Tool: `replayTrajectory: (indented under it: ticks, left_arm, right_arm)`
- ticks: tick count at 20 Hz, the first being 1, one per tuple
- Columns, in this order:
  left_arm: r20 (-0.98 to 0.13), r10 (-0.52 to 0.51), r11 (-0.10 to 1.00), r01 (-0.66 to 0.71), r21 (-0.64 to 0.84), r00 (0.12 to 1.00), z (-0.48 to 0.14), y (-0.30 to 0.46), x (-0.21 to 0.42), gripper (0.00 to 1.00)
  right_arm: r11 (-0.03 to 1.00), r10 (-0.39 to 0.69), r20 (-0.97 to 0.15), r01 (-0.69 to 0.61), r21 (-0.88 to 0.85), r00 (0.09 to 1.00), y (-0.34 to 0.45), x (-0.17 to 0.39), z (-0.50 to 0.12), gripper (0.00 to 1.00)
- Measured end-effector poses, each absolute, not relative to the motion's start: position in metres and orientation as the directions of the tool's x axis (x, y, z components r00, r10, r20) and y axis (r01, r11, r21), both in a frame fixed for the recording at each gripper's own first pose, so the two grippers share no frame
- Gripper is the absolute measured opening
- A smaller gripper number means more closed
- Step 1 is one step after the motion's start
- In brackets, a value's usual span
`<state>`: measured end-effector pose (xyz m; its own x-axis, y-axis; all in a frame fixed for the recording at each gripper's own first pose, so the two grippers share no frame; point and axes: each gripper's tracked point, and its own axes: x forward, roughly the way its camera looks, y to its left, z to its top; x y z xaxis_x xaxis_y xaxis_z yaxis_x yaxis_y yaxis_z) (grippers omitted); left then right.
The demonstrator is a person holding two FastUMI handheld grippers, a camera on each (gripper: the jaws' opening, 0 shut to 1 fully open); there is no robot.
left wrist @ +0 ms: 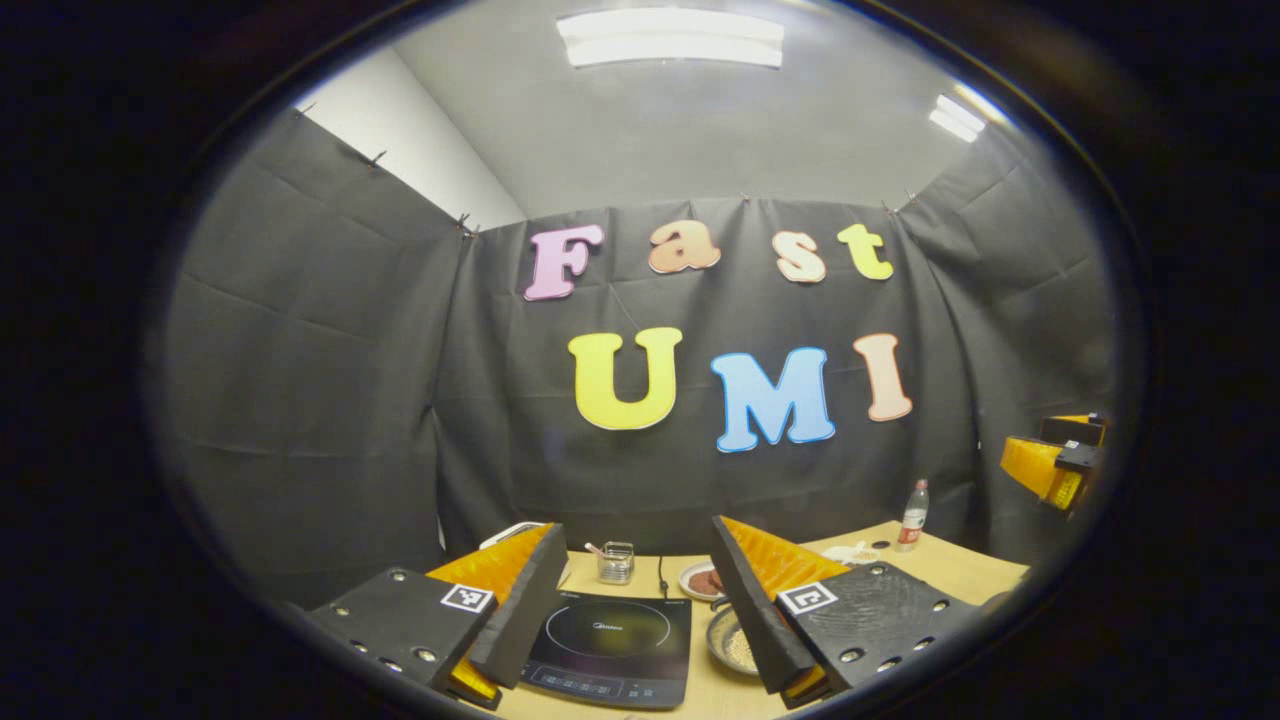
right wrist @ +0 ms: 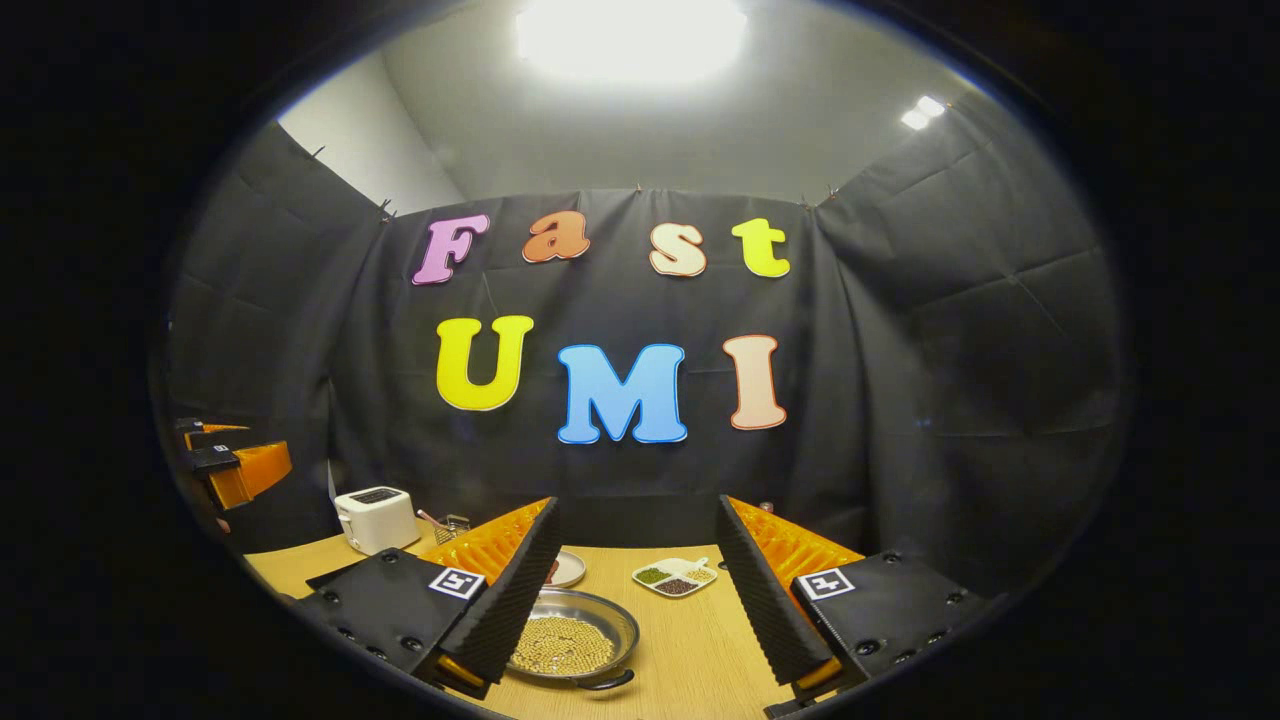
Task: First push the handle of the pot to place it horizontally, then grasp the pot with both hands and set it on the induction cooktop.
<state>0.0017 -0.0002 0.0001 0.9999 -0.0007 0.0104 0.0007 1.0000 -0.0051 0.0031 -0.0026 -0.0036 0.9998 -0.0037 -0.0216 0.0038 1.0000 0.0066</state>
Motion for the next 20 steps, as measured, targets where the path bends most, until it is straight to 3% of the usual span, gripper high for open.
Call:
replayTrajectory:
  ticks: [4, 6, 10, 11, 14, 15, 17, 20]
  left_arm:
    - [0.028, 0.0, 1.0, 0.0, 0.0, 1.0, 0.001, 0.0, 0.001, 0.84]
    - [0.032, 0.001, 1.0, -0.001, 0.002, 0.999, 0.001, 0.0, 0.001, 0.84]
    - [0.039, 0.007, 1.0, -0.007, 0.002, 0.999, 0.0, 0.001, 0.001, 0.84]
    - [0.039, 0.007, 1.0, -0.007, 0.001, 0.999, 0.0, 0.001, 0.001, 0.84]
    - [0.039, 0.009, 1.0, -0.009, 0.001, 0.999, -0.002, 0.003, 0.002, 0.84]
    - [0.04, 0.01, 1.0, -0.01, 0.001, 0.999, -0.002, 0.003, 0.002, 0.84]
    - [0.049, 0.015, 1.0, -0.015, -0.001, 0.999, -0.002, 0.007, 0.002, 0.84]
    - [0.056, 0.018, 1.0, -0.017, -0.001, 0.998, 0.0, 0.025, -0.006, 0.84]
  right_arm:
    - [1.0, 0.005, -0.021, -0.005, -0.003, 1.0, 0.0, 0.005, -0.004, 0.97]
    - [1.0, 0.009, -0.025, -0.009, -0.003, 1.0, 0.004, 0.005, -0.004, 0.89]
    - [0.999, 0.031, -0.025, -0.031, -0.008, 0.999, 0.014, 0.004, -0.003, 0.6]
    - [0.999, 0.043, -0.028, -0.043, -0.008, 0.999, 0.018, 0.003, -0.003, 0.48]
    - [0.999, 0.044, -0.032, -0.044, -0.021, 0.999, 0.021, 0.001, -0.004, 0.33]
    - [0.999, 0.03, -0.028, -0.031, -0.023, 0.999, 0.02, 0.003, -0.004, 0.17]
    - [0.999, 0.037, -0.03, -0.038, -0.017, 0.999, 0.028, 0.002, -0.003, 0.0]
    - [0.992, 0.123, -0.106, -0.125, -0.013, 0.987, 0.052, 0.004, -0.03, 0.02]
